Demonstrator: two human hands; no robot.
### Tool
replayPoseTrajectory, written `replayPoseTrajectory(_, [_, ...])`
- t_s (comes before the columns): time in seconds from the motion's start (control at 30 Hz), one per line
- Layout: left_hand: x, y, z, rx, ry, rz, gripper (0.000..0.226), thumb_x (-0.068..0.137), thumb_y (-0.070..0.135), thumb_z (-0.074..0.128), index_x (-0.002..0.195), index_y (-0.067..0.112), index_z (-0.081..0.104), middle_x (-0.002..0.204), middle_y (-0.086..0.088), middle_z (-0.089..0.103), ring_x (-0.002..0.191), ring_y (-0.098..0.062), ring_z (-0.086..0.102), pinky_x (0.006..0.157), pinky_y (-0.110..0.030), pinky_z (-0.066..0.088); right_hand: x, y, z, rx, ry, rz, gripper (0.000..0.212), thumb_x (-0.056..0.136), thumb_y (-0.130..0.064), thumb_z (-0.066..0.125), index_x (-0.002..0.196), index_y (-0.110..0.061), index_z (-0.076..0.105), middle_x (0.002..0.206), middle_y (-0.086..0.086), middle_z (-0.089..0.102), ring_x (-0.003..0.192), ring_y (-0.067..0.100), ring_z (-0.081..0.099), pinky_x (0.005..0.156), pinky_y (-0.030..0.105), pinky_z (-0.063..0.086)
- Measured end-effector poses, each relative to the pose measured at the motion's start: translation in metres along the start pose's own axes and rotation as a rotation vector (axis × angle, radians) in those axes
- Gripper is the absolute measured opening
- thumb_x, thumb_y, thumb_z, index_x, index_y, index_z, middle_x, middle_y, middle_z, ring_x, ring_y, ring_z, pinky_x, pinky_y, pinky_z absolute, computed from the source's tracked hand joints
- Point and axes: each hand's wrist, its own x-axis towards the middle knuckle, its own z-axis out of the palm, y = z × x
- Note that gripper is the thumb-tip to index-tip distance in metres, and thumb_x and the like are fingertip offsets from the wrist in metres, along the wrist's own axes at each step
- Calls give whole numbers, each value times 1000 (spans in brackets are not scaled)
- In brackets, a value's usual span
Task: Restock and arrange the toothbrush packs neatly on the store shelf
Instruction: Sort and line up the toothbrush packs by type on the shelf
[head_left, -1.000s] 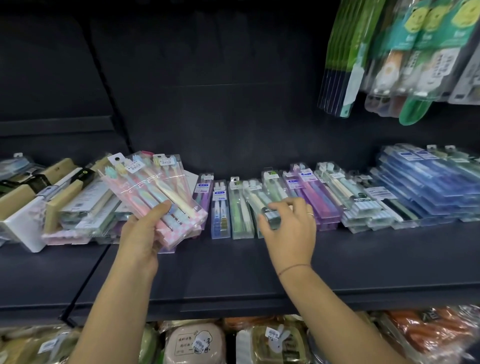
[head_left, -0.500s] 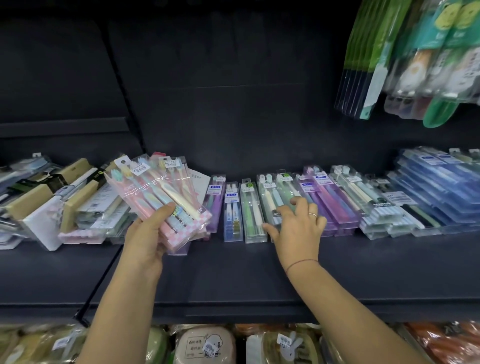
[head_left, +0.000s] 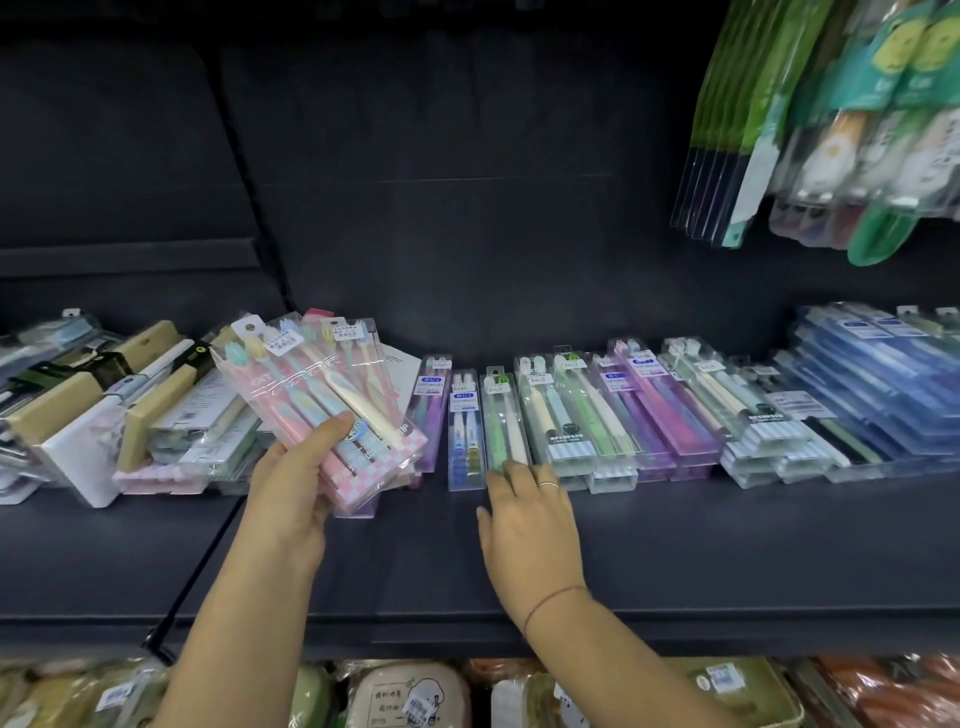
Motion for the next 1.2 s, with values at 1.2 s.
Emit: replayPoseTrajectory(1.2, [0,-6,6,33,-8,20,20,86,14,70,105,18,66,87,4,75,68,-5,71,67,-29,50,-34,14,-42,356,-68,526,39,73,-43,75,100,-18,65,91,-7,45,71,21,56,62,28,45])
